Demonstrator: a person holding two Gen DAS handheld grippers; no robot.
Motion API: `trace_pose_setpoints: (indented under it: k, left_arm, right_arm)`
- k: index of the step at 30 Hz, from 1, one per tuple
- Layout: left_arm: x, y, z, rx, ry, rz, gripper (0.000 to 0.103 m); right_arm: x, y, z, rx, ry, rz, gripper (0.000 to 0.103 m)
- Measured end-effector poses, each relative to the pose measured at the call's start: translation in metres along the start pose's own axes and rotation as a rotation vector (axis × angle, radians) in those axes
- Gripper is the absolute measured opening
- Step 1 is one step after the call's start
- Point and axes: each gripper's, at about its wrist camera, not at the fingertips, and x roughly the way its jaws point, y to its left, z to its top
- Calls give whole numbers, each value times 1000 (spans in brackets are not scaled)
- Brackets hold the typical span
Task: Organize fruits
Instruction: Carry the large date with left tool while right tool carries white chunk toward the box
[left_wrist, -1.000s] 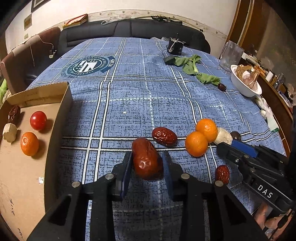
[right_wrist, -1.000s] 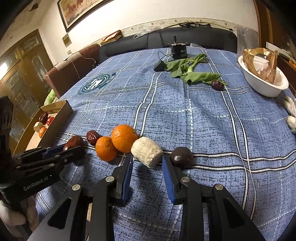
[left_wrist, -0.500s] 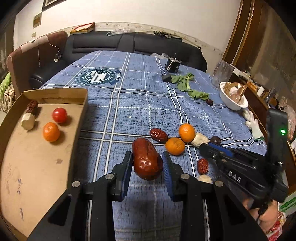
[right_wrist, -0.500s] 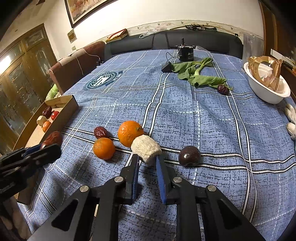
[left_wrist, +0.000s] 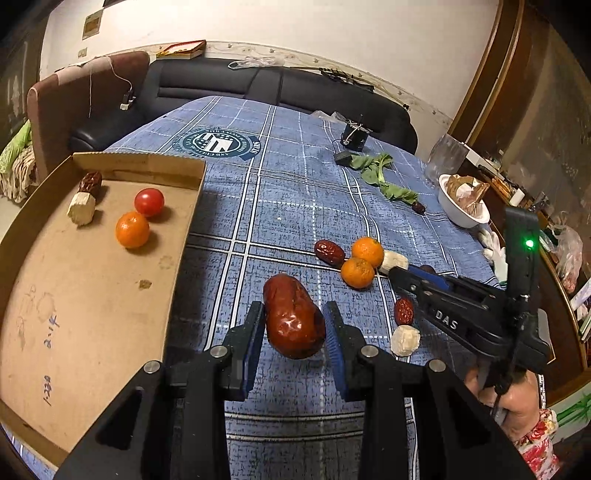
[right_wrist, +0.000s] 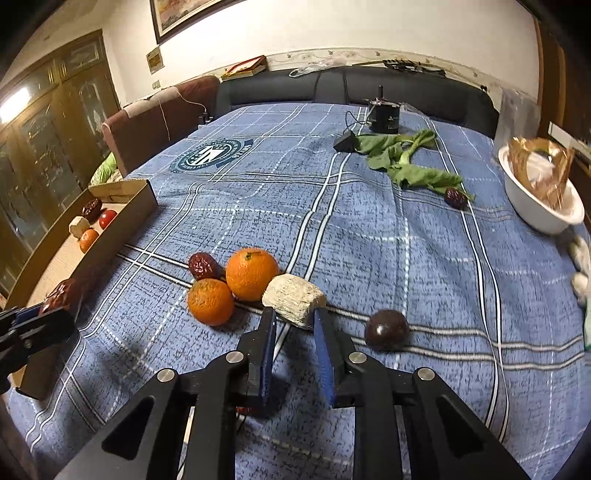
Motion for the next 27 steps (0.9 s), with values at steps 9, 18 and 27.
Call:
trace_pose_setpoints:
  k: [9, 18, 27]
  left_arm:
    - [-8, 6, -3, -11, -1, -16, 31]
    - [-16, 18, -5, -36, -8, -42, 31]
    - [-22, 25, -8, -55, -11, -67, 31]
  right_arm:
    - [3, 3, 7, -33, 10, -38, 34]
    - [11, 0, 25, -9, 26, -17, 38]
    - [18, -22, 37, 49, 65, 53, 61]
